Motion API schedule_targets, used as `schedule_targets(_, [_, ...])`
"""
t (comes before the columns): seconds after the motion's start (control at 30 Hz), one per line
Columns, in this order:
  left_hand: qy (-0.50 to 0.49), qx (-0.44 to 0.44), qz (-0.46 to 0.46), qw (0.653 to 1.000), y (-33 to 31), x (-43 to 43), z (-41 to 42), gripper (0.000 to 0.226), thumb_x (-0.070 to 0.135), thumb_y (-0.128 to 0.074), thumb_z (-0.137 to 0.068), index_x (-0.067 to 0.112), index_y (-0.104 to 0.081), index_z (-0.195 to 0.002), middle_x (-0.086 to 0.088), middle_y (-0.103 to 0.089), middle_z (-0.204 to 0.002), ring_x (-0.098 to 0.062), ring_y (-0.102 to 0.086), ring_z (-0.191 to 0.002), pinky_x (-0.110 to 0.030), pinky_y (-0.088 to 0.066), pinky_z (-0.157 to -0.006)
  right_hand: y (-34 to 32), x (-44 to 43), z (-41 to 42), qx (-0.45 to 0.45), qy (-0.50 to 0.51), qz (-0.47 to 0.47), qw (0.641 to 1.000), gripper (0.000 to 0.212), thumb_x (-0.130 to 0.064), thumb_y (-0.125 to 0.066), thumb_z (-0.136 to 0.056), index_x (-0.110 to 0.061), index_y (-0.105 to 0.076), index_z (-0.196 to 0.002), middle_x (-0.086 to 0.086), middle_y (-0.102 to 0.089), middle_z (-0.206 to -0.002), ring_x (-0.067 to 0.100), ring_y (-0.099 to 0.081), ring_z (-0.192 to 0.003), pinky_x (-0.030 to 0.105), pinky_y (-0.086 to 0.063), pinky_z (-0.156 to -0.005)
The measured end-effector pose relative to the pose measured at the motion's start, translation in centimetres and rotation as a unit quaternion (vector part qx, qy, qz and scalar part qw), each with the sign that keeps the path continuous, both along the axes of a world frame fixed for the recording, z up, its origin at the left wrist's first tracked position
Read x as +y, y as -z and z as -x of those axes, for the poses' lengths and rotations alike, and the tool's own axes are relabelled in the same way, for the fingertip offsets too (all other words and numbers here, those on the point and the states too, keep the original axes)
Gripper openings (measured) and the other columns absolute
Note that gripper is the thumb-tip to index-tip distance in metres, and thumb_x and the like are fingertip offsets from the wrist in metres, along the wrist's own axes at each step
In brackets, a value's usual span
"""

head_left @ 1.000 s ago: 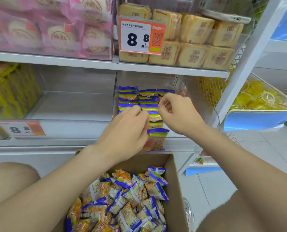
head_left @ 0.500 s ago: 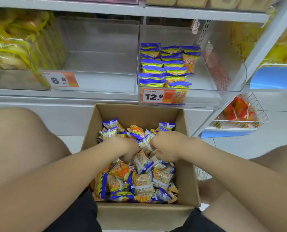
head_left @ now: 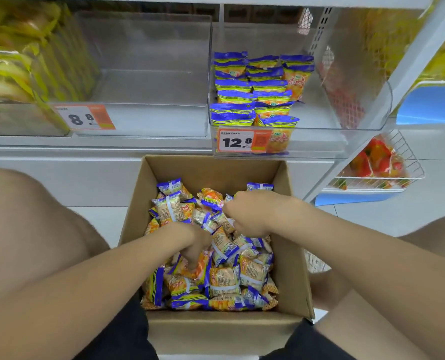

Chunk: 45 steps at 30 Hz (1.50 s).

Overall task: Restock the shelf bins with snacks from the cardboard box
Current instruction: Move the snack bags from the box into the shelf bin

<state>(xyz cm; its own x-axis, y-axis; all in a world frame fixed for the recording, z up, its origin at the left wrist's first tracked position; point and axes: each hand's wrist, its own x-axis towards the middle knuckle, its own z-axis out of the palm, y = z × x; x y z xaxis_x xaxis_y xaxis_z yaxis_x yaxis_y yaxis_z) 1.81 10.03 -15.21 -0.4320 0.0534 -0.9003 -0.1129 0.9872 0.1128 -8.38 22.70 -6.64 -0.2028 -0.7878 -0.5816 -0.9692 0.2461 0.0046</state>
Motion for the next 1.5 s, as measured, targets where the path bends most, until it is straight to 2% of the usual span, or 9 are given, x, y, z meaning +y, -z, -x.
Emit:
schedule_targets(0.1, [-0.066,0.098,-0.058,0.991,-3.4,-0.4,0.9,0.062,0.035,-0.087,-0.082,0.026,-0.048,-0.129,-0.003,-0.061,-0.108,-0.024,-0.061,-0.085,-0.039,-0.051,-0.066,-1.5,0.5,1.3,-0.009,0.048,0.010,0.999,0.015,-0.020,-0.054,-0.100,-0.017,-0.052,-0.086,0.006,-0.053,-0.086,0.030,-0.064,-0.079,0.038,-0.049,-0.059])
schedule_targets(0.2, [-0.112,0.296,-0.125,0.941,-7.5,-1.0,1.7,0.059,0.040,-0.093,-0.070,0.034,-0.053,-0.113,0.003,-0.063,-0.108,-0.022,-0.062,-0.098,-0.043,-0.055,-0.082,-4.7,1.3,3.1,-0.060,0.084,0.032,0.994,0.034,-0.048,-0.057,-0.099,-0.015,-0.065,-0.098,0.006,-0.069,-0.094,0.027,-0.067,-0.087,0.044,-0.058,-0.076])
schedule_targets(0.33, [-0.159,0.474,-0.225,0.836,-13.8,-1.0,1.5,0.072,0.038,-0.101,-0.061,0.033,-0.056,-0.117,0.017,-0.060,-0.116,-0.002,-0.059,-0.097,-0.018,-0.047,-0.078,-9.3,3.2,4.5,-0.195,0.147,0.141,0.959,0.038,-0.053,-0.068,-0.096,-0.018,-0.071,-0.111,0.003,-0.076,-0.092,0.018,-0.070,-0.083,0.044,-0.058,-0.081])
schedule_targets(0.47, [-0.340,0.533,-0.373,0.679,-17.1,-1.0,2.0,0.088,0.025,-0.107,-0.050,0.035,-0.056,-0.121,0.004,-0.061,-0.115,-0.032,-0.070,-0.080,-0.045,-0.057,-0.065,-12.4,4.8,5.6,-0.354,0.273,0.279,0.850,0.018,-0.030,-0.065,-0.103,-0.015,-0.071,-0.111,0.002,-0.078,-0.093,0.019,-0.072,-0.084,0.040,-0.058,-0.084])
schedule_targets(0.63, [-0.425,0.568,-0.434,0.555,-18.8,0.2,4.4,0.071,0.020,-0.098,-0.061,0.022,-0.062,-0.121,0.000,-0.075,-0.109,-0.021,-0.076,-0.102,-0.038,-0.064,-0.076,-14.7,4.9,6.9,-0.360,0.332,0.387,0.781,0.023,-0.027,-0.065,-0.101,-0.005,-0.072,-0.101,0.011,-0.076,-0.093,0.021,-0.069,-0.079,0.034,-0.056,-0.077])
schedule_targets(0.87, [-0.233,0.703,-0.164,0.651,-18.0,0.3,9.3,0.031,0.034,-0.067,-0.099,0.031,-0.057,-0.128,0.014,-0.056,-0.133,-0.004,-0.056,-0.120,-0.030,-0.048,-0.097,-14.1,3.1,14.0,-0.204,0.445,0.542,0.683,0.015,-0.030,-0.069,-0.087,-0.022,-0.072,-0.099,-0.004,-0.079,-0.080,0.012,-0.075,-0.079,0.041,-0.061,-0.079])
schedule_targets(1.0, [-0.154,0.669,-0.100,0.721,-16.2,-0.3,11.6,0.031,0.037,-0.055,-0.105,0.021,-0.059,-0.132,0.005,-0.050,-0.142,-0.015,-0.049,-0.132,-0.034,-0.042,-0.106,-13.0,2.5,18.5,-0.081,0.459,0.529,0.709,0.006,-0.022,-0.063,-0.086,-0.020,-0.067,-0.090,0.006,-0.077,-0.097,0.027,-0.072,-0.098,0.045,-0.058,-0.090])
schedule_targets(1.1, [-0.133,0.650,-0.035,0.748,-15.2,-1.0,13.1,0.041,0.044,-0.048,-0.107,0.022,-0.056,-0.141,0.000,-0.045,-0.155,-0.022,-0.039,-0.145,-0.044,-0.038,-0.115,-11.4,1.9,21.4,0.011,0.471,0.490,0.733,0.019,-0.014,-0.059,-0.088,-0.007,-0.058,-0.105,0.018,-0.065,-0.111,0.041,-0.059,-0.107,0.037,-0.042,-0.078])
schedule_targets(1.5, [-0.119,0.628,0.069,0.766,-13.2,-1.0,13.9,0.053,0.044,-0.021,-0.103,0.024,-0.058,-0.135,-0.002,-0.056,-0.133,-0.024,-0.050,-0.126,-0.044,-0.039,-0.105,-4.9,0.1,24.7,-0.078,0.536,0.410,0.734,0.028,-0.026,-0.077,-0.091,-0.005,-0.068,-0.108,0.015,-0.072,-0.112,0.034,-0.065,-0.111,0.045,-0.054,-0.098])
